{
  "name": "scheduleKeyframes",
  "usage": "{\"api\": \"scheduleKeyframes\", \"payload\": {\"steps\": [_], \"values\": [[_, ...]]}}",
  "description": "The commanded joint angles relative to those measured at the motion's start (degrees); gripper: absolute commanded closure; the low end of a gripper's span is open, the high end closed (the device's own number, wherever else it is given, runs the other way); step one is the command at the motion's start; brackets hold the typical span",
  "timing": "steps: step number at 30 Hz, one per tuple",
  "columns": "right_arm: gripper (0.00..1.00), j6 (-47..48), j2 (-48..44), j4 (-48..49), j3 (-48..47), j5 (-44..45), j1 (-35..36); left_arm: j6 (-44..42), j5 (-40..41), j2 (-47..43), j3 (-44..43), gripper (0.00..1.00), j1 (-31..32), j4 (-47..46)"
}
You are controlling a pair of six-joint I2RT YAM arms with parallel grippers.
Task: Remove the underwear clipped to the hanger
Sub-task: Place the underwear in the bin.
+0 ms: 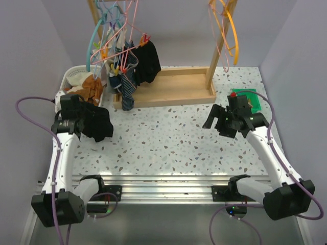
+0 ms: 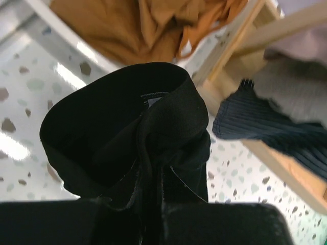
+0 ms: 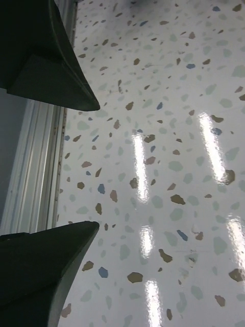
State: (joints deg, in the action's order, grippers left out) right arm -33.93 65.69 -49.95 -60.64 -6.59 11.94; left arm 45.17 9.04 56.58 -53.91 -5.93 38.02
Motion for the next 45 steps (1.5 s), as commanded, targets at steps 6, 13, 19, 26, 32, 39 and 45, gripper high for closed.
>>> {"api": "scheduleKeyframes", "payload": {"steps": [6, 13, 19, 26, 32, 39, 45], "values": [[0.07, 2.3, -6.0, -3.5, 4.7, -4.7, 1.2, -6.2, 2.7, 11.7, -20.8, 1.0, -6.7, -13.8], [0.06, 2.8, -6.5, -1.8, 5.8, -8.4, 1.3, -3.7, 6.9, 19.7, -27.0, 1.0, -10.1, -26.2], [0.06, 4.0, -6.7, -2.2, 5.1, -10.7, 1.5, 1.9, 3.3, 31.6, -25.5, 1.0, -12.1, -30.8], [0.05, 5.0, -8.7, -3.9, 5.2, -11.1, 1.8, 7.8, -3.1, 41.7, -20.0, 1.0, -14.4, -29.8], [0.03, 5.2, -10.2, -3.9, 6.1, -12.6, 1.8, 7.0, -5.0, 44.0, -25.3, 0.46, -15.0, -25.4], [0.01, 5.9, -9.4, -4.0, 3.7, -10.4, 1.7, 5.6, -8.1, 35.1, -23.3, 0.0, -14.8, -28.6], [0.01, 6.5, -7.6, -3.0, 0.4, -13.1, 1.7, 4.4, -12.5, 25.2, -19.3, 0.0, -14.8, -23.9]]}}
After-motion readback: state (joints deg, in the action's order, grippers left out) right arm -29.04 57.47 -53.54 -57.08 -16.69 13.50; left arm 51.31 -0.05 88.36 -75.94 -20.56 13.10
